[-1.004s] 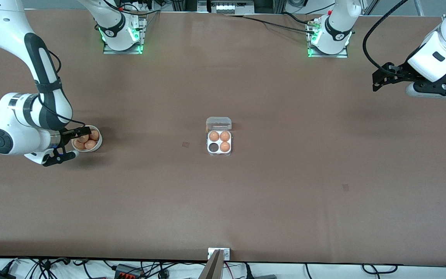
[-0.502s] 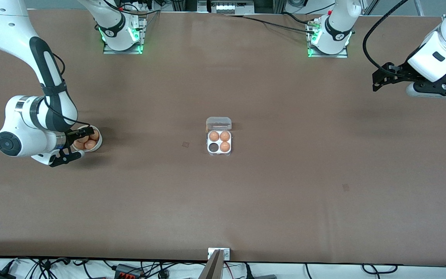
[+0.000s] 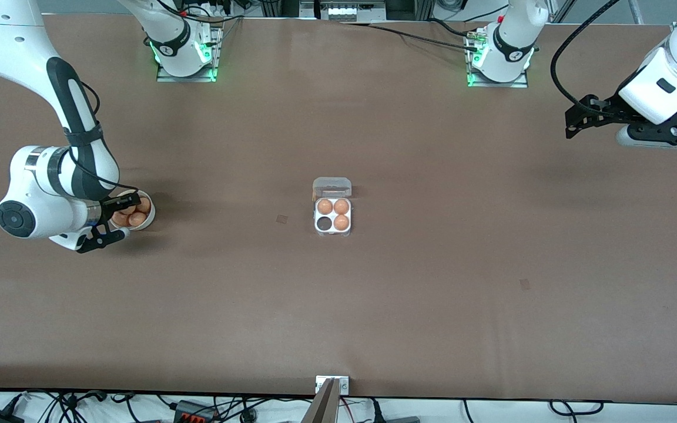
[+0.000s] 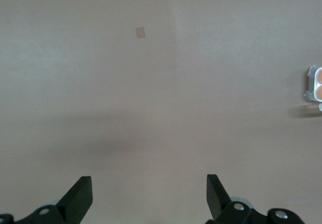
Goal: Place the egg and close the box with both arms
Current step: 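Lower the right gripper into the egg bowl and grasp an egg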
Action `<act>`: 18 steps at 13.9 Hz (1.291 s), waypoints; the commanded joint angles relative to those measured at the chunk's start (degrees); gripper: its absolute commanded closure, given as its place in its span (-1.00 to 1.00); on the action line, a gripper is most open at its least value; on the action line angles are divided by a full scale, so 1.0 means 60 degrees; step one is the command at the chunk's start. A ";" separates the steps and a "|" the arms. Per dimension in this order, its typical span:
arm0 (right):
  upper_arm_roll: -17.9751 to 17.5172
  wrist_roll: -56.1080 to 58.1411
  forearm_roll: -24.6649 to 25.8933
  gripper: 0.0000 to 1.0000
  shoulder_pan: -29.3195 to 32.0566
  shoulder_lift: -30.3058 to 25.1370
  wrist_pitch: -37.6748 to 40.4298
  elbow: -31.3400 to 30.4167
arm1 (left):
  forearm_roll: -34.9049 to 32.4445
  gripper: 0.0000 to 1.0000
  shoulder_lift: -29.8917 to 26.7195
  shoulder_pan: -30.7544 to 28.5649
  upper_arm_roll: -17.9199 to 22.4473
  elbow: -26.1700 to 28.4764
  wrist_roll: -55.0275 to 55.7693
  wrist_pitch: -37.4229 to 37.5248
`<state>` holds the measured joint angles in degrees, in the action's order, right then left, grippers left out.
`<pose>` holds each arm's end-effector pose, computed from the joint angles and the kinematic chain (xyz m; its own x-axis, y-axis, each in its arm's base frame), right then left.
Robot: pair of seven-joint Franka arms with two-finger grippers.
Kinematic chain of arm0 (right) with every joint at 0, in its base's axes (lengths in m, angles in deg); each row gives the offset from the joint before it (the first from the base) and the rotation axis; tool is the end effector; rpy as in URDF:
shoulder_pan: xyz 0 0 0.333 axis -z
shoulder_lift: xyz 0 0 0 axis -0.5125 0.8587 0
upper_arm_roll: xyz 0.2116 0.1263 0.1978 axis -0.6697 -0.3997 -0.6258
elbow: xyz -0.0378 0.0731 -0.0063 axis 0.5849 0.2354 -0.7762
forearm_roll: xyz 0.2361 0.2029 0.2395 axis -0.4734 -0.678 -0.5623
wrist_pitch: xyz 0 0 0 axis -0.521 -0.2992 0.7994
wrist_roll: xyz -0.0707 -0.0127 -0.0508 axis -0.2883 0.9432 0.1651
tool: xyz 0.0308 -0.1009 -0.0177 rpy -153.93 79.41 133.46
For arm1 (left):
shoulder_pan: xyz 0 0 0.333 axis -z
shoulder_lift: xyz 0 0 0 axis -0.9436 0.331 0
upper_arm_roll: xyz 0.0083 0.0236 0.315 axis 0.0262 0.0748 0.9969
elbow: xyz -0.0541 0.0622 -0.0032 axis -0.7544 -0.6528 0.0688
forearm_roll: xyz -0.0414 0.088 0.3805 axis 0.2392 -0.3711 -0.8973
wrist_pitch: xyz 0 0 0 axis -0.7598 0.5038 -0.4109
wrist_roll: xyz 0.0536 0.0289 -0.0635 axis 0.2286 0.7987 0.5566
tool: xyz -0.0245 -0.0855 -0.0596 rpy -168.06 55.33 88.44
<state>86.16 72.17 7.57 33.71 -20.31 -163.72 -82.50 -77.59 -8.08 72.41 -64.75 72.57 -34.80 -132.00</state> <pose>0.6058 -0.0508 0.2250 0.8656 0.3271 -0.3791 0.3084 -0.9448 -0.1109 0.5296 -0.0589 0.6064 0.9972 -0.0559 -0.0499 -0.0564 -0.9984 -0.0087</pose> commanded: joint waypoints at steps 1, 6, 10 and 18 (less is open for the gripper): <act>-0.0029 0.0255 0.0140 0.00 0.0018 -0.0060 -0.0061 -0.0079 | -0.0047 -1.00 -0.0055 -0.0055 -0.0059 -0.0116 -0.0088 0.0175; -0.0029 0.0460 0.0140 0.15 0.0048 -0.0060 -0.0017 -0.0064 | -0.0047 -1.00 -0.0055 -0.0055 -0.0059 -0.0116 -0.0088 0.0175; -0.0044 0.0578 0.0140 0.38 0.0004 -0.0162 0.0246 0.0140 | -0.0047 -1.00 -0.0055 -0.0041 -0.0074 -0.0116 -0.0088 0.0175; -0.0715 0.0681 -0.0515 0.53 -0.0055 -0.0177 0.1713 0.2454 | -0.0047 -1.00 -0.0055 -0.0041 -0.0074 -0.0116 -0.0088 0.0175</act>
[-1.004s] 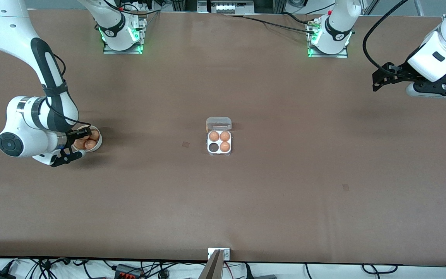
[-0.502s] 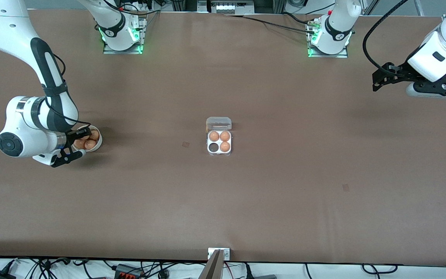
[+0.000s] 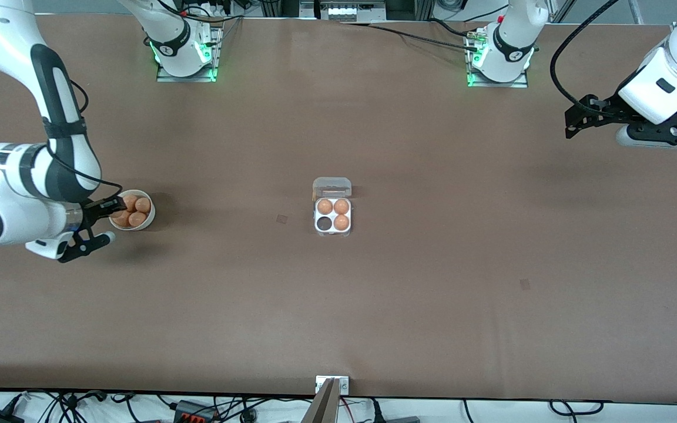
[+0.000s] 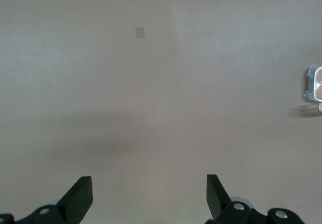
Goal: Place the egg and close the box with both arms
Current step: 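Carry the egg with the right gripper over the egg box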
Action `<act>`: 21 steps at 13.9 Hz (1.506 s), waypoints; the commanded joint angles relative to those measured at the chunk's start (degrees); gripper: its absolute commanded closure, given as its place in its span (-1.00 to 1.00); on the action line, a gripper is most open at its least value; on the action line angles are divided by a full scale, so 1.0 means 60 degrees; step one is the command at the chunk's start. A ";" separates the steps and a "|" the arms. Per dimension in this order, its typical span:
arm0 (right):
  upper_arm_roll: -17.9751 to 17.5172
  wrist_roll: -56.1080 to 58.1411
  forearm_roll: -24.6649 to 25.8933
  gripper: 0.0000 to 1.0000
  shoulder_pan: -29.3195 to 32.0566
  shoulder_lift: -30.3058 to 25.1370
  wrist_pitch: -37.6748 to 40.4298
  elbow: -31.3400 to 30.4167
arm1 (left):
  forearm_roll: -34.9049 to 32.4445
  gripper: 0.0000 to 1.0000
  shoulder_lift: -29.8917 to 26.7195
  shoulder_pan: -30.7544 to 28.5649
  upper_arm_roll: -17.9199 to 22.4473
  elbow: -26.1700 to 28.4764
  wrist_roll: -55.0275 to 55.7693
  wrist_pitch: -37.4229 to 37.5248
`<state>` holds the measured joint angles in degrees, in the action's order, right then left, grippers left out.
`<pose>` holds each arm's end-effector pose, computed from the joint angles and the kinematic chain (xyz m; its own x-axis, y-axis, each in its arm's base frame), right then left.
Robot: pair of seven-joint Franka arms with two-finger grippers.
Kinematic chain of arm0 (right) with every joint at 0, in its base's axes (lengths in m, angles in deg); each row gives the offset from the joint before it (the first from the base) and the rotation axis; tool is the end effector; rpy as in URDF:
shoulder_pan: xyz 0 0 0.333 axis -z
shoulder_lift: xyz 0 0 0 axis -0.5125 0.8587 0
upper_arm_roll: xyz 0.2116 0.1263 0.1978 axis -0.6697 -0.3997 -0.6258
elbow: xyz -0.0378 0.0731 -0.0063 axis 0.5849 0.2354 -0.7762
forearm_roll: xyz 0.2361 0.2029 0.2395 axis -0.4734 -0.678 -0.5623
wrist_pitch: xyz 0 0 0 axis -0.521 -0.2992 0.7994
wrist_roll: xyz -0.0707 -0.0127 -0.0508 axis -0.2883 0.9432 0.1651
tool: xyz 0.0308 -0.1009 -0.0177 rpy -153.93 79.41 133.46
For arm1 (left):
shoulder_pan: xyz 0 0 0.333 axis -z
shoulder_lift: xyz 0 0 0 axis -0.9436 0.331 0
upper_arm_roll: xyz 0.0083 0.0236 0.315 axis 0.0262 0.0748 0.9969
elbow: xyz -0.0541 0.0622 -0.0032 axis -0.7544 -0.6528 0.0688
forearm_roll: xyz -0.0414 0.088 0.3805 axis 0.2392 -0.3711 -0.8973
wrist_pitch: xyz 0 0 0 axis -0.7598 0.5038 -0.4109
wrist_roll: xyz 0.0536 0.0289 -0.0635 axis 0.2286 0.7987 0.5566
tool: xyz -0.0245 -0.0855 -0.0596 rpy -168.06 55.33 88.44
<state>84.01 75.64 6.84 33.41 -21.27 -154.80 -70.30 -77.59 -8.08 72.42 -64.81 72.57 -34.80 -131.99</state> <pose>0.6508 -0.0276 0.3137 0.8602 0.4134 -0.2987 0.3941 -0.9105 -0.1254 0.5295 -0.0595 0.6064 0.9971 -0.0571 -0.0501 -0.0576 -0.9983 -0.0087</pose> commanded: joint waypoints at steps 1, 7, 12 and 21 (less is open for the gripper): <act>-0.0476 0.0029 -0.0889 0.53 -0.0050 -0.0017 0.0154 0.0437 | -0.0047 -1.00 -0.0055 -0.0042 -0.0064 -0.0116 -0.0088 0.0175; -0.0595 -0.1739 -0.2578 0.53 -0.1906 0.0173 -0.2070 0.0598 | -0.0047 -1.00 -0.0055 -0.0042 -0.0064 -0.0116 -0.0073 0.0175; -0.0638 -0.3148 -0.2871 0.53 -0.3256 0.0656 -0.4428 0.0701 | -0.0033 -1.00 -0.0055 -0.0042 -0.0064 -0.0116 -0.0073 0.0175; -0.0638 -0.5901 -0.2871 0.53 -0.5220 0.2003 -0.7609 0.0701 | -0.0033 -1.00 -0.0055 -0.0042 -0.0049 -0.0116 -0.0088 0.0277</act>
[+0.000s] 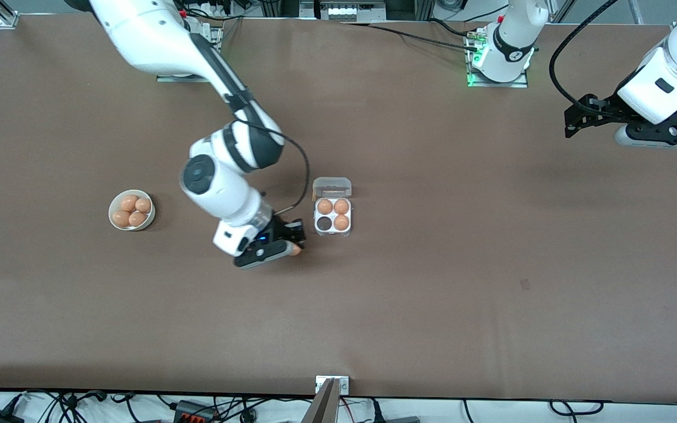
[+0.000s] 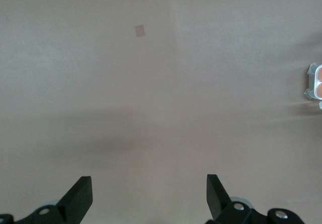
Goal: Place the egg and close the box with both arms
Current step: 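Carry the egg with the right gripper over the egg box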
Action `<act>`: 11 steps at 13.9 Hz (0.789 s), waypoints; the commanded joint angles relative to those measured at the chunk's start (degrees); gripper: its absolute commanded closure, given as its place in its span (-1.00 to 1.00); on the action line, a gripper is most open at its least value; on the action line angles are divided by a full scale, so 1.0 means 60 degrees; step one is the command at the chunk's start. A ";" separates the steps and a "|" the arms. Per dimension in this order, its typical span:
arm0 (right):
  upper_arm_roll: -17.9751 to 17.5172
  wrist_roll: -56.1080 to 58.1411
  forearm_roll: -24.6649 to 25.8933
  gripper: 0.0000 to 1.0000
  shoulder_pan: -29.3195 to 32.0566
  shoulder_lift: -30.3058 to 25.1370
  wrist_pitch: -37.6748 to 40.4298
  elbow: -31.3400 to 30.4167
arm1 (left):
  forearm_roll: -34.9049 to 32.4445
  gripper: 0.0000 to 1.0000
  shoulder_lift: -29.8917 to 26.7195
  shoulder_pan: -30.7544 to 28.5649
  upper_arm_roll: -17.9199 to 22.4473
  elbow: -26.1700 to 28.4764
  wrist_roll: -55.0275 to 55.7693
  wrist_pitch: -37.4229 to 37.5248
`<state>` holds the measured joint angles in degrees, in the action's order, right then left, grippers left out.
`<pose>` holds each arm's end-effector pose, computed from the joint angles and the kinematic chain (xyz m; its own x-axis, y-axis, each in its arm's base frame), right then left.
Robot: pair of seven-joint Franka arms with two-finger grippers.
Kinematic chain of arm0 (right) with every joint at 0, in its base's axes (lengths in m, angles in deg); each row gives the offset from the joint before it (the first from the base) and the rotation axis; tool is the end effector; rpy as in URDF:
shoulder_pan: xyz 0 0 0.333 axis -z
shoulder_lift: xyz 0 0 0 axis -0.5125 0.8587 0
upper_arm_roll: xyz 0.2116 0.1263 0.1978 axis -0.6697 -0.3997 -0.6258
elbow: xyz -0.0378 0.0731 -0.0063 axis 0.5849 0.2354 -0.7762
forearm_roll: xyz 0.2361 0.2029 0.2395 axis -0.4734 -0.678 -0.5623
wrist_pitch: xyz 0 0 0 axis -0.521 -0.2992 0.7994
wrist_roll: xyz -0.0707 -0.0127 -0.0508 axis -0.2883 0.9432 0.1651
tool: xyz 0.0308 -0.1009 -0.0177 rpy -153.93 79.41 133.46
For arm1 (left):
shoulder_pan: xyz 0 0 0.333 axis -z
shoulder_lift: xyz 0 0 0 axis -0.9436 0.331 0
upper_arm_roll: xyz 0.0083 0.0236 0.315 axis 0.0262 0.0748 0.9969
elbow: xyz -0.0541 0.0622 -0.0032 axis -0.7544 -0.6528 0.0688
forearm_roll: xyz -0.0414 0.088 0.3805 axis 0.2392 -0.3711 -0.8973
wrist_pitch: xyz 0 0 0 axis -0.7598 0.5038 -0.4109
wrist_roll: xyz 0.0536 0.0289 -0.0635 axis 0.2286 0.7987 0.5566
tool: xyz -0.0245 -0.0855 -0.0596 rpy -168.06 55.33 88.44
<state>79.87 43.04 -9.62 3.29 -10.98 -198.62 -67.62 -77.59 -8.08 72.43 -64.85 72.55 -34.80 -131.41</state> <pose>0.6315 0.3796 0.2752 0.9535 0.1867 0.2365 0.2511 -0.9262 -0.2812 0.5283 -0.0599 0.6057 0.9965 -0.0578 -0.0598 -0.0585 -0.9982 -0.0093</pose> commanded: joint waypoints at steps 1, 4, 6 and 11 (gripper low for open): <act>0.0053 -0.0775 -0.0128 0.53 -0.0374 0.0377 -0.0424 0.0254 | -0.0033 -1.00 -0.0055 -0.0043 -0.0043 -0.0113 -0.0088 0.0194; 0.0053 -0.1465 -0.0128 0.53 -0.0668 0.0626 -0.0498 0.0254 | -0.0033 -1.00 -0.0055 -0.0043 -0.0043 -0.0113 -0.0088 0.0194; 0.0052 -0.1685 -0.0187 0.53 -0.0902 0.0627 -0.0454 0.0225 | -0.0033 -1.00 -0.0055 -0.0043 -0.0043 -0.0113 -0.0088 0.0194; 0.0053 -0.1730 -0.0172 0.53 -0.1049 0.0598 -0.0059 0.0005 | -0.0033 -1.00 -0.0055 -0.0043 -0.0043 -0.0113 -0.0088 0.0194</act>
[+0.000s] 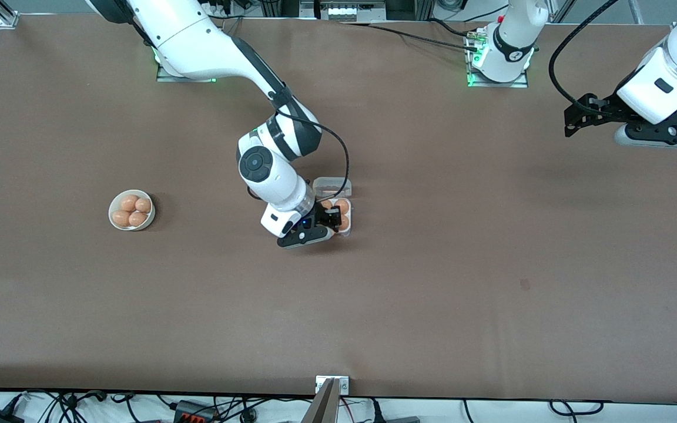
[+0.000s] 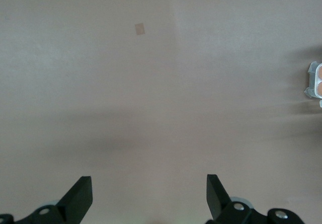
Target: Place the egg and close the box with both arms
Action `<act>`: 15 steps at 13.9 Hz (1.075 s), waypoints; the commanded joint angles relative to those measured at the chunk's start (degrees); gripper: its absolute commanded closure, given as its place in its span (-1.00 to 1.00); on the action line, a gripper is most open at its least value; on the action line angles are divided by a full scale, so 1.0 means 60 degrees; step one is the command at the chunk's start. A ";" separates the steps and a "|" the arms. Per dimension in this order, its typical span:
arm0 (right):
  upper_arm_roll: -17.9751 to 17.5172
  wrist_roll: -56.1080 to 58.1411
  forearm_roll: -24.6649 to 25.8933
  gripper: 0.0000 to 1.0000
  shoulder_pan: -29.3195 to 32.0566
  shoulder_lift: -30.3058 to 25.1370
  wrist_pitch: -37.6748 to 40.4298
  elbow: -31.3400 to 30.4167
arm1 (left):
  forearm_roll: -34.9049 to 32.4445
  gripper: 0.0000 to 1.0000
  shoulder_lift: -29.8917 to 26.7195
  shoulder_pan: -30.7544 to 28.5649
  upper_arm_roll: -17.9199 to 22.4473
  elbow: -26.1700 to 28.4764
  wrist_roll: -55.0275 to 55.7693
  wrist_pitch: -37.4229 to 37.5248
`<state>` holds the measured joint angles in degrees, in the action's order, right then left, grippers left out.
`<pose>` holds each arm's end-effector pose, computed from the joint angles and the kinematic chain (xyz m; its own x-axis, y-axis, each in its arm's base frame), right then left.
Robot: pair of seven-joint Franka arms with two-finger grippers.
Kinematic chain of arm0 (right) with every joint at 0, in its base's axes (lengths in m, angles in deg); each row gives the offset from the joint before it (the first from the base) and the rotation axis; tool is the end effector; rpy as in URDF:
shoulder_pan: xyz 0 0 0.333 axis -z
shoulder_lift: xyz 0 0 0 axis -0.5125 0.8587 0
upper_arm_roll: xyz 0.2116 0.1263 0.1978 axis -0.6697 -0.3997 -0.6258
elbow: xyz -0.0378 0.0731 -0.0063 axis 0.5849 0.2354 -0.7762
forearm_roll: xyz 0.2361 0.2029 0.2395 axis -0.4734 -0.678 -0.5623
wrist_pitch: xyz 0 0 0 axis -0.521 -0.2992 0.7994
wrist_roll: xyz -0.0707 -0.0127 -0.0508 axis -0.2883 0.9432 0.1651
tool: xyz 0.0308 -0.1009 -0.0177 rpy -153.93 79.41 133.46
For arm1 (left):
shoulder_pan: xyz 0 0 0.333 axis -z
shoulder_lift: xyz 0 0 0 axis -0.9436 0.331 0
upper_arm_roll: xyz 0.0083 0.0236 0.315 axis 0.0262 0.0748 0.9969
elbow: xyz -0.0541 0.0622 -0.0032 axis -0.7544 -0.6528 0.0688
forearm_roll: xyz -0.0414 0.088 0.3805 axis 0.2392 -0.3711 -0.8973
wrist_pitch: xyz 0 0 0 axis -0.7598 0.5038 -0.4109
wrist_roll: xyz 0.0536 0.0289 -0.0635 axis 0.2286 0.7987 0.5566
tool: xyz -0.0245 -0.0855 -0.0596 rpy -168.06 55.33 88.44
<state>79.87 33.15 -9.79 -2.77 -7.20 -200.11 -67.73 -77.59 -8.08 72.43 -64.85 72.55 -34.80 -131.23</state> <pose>0.5853 0.4412 0.2287 0.9813 0.1244 0.1468 0.1641 -0.9394 -0.3010 0.5280 -0.0598 0.6055 0.9963 -0.0578 -0.0630 -0.0585 -0.9982 -0.0094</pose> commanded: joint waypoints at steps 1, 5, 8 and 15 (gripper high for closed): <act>0.0052 -0.0111 -0.0144 0.53 -0.0055 -0.0033 0.0190 0.0023 | -0.0033 -1.00 -0.0055 -0.0044 -0.0042 -0.0113 -0.0088 0.0165; 0.0067 -0.0024 -0.0027 0.53 -0.0011 -0.0048 0.0585 0.0008 | -0.0033 -1.00 -0.0069 -0.0073 -0.0042 -0.0113 -0.0088 0.0209; 0.0111 -0.0038 -0.0012 0.53 -0.0040 -0.0048 0.1024 0.0008 | -0.0033 -1.00 -0.0055 -0.0058 -0.0057 -0.0113 -0.0088 0.0224; 0.0111 -0.0562 -0.0085 -1.00 -0.0012 -0.0077 0.1069 0.0023 | -0.0033 -1.00 -0.0069 -0.0058 -0.0057 -0.0113 -0.0088 0.0238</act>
<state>80.25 32.42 -9.81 -2.76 -7.17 -194.56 -67.74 -77.59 -8.08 72.38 -64.85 72.55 -34.80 -130.92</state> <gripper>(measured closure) 0.471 0.000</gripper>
